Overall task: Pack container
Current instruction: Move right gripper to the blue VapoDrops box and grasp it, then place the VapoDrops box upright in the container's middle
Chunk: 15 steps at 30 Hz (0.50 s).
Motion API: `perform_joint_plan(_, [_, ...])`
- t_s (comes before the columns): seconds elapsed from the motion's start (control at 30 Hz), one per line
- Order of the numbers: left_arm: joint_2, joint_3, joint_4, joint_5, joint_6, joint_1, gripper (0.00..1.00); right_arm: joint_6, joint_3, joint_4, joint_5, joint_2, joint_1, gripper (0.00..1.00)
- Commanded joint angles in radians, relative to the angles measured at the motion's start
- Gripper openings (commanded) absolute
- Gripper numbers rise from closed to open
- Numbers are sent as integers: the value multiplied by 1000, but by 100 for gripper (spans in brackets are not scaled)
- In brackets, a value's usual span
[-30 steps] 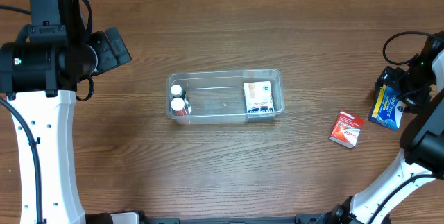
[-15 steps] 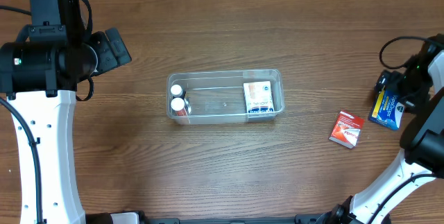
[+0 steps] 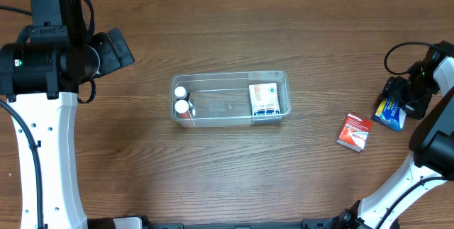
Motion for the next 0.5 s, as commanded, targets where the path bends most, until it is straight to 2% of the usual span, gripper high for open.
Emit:
perform_joint_plan(0.0, [4,-4,0,-13,24,3,100,30,89,-40,-47,-20,8,78])
perform_joint_plan(0.23, [4,-4,0,-13,31,3,100,30,266,-195,-89,-186,105,72])
perform_joint_plan(0.4, [4,-4,1,-13,31,3,100,31,277,-223,-170,-391,266,73])
perform_joint_plan(0.47, [4,-4,0,-13,31,3,100,31,277,-238,-169,-482,392,73])
